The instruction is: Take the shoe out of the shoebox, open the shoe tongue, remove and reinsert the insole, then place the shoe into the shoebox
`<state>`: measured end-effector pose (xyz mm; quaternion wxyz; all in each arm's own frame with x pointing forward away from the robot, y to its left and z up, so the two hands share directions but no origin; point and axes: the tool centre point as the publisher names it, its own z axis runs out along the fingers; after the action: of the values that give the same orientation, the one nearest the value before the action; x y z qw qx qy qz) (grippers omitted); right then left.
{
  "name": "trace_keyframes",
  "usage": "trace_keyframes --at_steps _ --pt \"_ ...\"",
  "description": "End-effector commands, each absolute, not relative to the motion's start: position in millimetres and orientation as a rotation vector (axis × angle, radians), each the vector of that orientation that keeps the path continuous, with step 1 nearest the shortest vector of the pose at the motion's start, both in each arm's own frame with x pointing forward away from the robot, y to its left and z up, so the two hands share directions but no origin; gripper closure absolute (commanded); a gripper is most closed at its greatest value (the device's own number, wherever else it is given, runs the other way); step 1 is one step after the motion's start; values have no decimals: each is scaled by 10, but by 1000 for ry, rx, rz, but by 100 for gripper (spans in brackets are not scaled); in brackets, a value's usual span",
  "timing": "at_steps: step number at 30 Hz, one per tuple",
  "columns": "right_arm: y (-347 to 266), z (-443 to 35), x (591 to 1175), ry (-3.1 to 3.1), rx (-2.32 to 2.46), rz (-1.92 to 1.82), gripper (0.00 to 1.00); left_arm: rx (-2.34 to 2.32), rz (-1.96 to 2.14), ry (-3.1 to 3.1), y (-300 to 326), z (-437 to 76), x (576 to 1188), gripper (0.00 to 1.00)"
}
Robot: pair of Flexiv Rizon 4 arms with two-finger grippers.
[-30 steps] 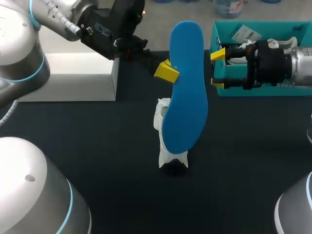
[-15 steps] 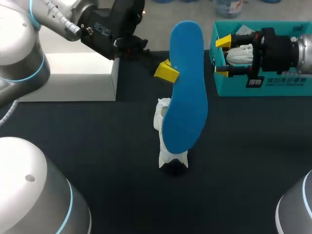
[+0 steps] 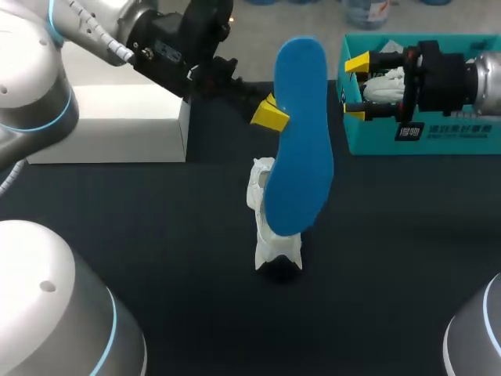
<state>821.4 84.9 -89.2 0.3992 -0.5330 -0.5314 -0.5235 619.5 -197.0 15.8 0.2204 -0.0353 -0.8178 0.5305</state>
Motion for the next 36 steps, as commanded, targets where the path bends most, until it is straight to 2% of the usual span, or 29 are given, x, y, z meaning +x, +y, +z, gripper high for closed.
trace_keyframes --at_steps 1,9,22,31,36 --pt "868 -894 8230 -1346 -1351 -1322 0 -501 1674 -2724 -2046 68 6444 100" --pt "868 -894 8230 -1346 -1351 -1322 0 -1275 2079 -3000 -2133 20 6871 100" --pt "868 -894 8230 -1346 -1351 -1322 0 -1275 2079 -3000 -2133 20 6871 100" --pt "868 -894 8230 -1346 -1351 -1322 0 -2267 2002 -2898 -1942 -406 7179 100" --pt "868 -894 8230 -1346 -1351 -1322 0 -2598 1808 -2811 -1912 -479 7303 100"
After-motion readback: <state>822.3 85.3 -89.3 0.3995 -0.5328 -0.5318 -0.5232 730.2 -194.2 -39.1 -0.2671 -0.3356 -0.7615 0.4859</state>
